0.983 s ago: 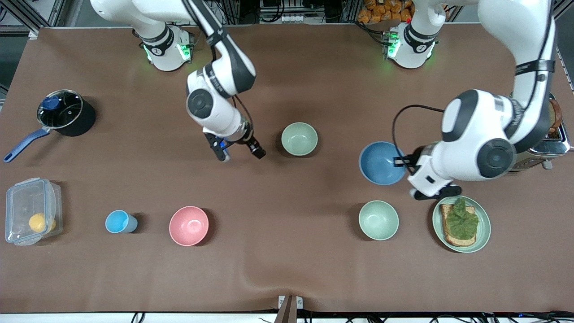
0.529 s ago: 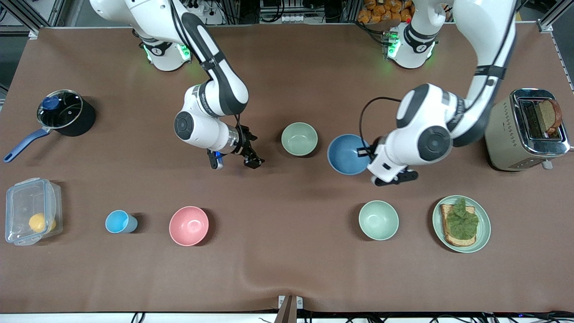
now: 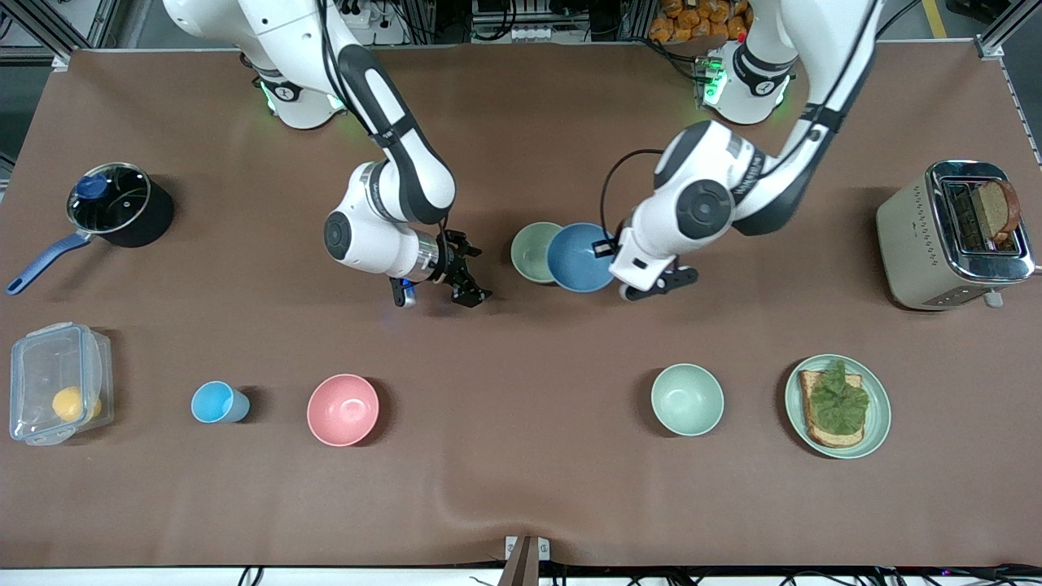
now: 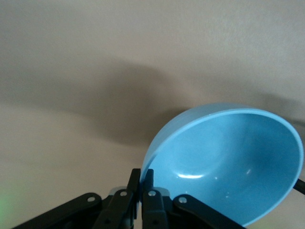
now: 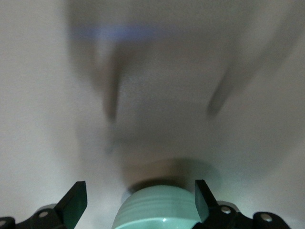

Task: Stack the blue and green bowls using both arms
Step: 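Carry the blue bowl with the left gripper over the green bowl, then lower the blue bowl into the green bowl and open the left gripper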

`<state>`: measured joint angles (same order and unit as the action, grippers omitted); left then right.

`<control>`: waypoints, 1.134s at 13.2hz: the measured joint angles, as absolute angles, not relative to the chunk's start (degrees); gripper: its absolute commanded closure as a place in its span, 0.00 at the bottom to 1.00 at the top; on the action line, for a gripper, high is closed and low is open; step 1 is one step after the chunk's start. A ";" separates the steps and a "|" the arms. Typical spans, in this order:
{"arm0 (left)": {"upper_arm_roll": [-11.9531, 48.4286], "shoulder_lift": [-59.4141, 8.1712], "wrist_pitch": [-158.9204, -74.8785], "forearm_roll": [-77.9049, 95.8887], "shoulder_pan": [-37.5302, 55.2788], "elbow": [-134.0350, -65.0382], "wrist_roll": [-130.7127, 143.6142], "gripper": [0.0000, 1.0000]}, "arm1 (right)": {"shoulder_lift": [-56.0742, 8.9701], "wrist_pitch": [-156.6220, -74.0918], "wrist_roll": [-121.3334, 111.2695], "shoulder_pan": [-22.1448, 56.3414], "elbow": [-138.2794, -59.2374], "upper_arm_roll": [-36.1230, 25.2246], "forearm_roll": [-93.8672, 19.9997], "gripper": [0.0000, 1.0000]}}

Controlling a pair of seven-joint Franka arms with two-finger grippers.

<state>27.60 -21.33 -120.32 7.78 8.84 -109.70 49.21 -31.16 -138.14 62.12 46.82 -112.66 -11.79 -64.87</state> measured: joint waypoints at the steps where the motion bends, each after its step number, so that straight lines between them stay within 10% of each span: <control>1: 27.67 -21.38 -121.07 7.78 9.59 -110.51 50.24 1.00 | -31.76 -139.00 62.07 47.38 -112.54 -11.73 -66.24 0.00; 15: 27.82 -24.68 -133.54 7.78 17.00 -116.00 56.36 1.00 | -35.14 -142.35 61.96 50.79 -110.17 -11.55 -73.97 0.00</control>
